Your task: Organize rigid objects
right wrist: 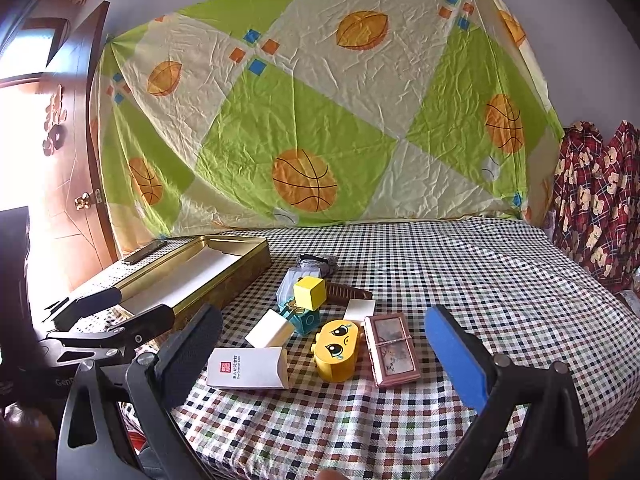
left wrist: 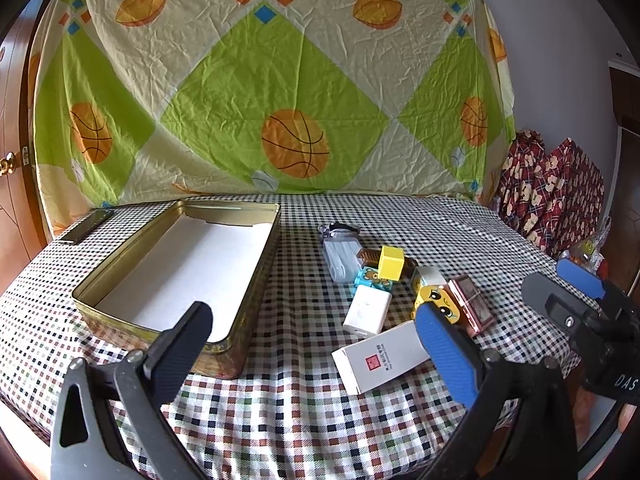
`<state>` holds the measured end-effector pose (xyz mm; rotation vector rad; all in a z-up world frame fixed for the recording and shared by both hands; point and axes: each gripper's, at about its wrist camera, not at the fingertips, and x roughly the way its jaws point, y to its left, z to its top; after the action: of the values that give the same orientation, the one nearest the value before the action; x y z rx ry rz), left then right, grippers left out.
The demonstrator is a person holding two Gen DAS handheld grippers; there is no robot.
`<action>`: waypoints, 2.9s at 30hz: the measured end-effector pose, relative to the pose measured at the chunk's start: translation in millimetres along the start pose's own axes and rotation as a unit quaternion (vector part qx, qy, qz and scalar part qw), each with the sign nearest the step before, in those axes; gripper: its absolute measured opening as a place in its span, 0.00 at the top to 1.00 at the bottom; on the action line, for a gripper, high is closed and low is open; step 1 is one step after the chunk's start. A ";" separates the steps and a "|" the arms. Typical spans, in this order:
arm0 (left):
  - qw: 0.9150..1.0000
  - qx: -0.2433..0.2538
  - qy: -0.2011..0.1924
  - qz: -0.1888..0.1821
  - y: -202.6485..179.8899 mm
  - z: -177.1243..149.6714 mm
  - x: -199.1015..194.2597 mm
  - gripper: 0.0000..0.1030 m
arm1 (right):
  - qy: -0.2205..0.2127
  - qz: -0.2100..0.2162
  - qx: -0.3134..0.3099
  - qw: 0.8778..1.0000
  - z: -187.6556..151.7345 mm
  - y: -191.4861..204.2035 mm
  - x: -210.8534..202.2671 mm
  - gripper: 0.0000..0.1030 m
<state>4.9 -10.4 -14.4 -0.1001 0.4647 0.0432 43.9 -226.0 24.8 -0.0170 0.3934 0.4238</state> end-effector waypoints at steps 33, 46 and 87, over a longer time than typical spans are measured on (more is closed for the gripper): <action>0.995 0.037 0.084 -0.032 -50.2 -28.9 52.4 0.00 | 0.017 -0.028 0.054 0.998 -19.3 -49.3 12.6 0.01; 0.990 0.056 0.125 -0.015 -64.1 -38.0 88.4 0.00 | 0.034 -0.042 0.068 0.996 -29.6 -64.2 27.9 0.01; 0.998 0.020 0.051 -0.034 -7.3 0.4 87.1 0.12 | 0.172 -0.019 -0.021 0.985 -32.6 -54.9 116.6 0.54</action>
<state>83.3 -16.0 -52.6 -0.0783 0.5636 -0.0393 151.7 -232.9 -52.7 -0.1392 0.7230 0.3916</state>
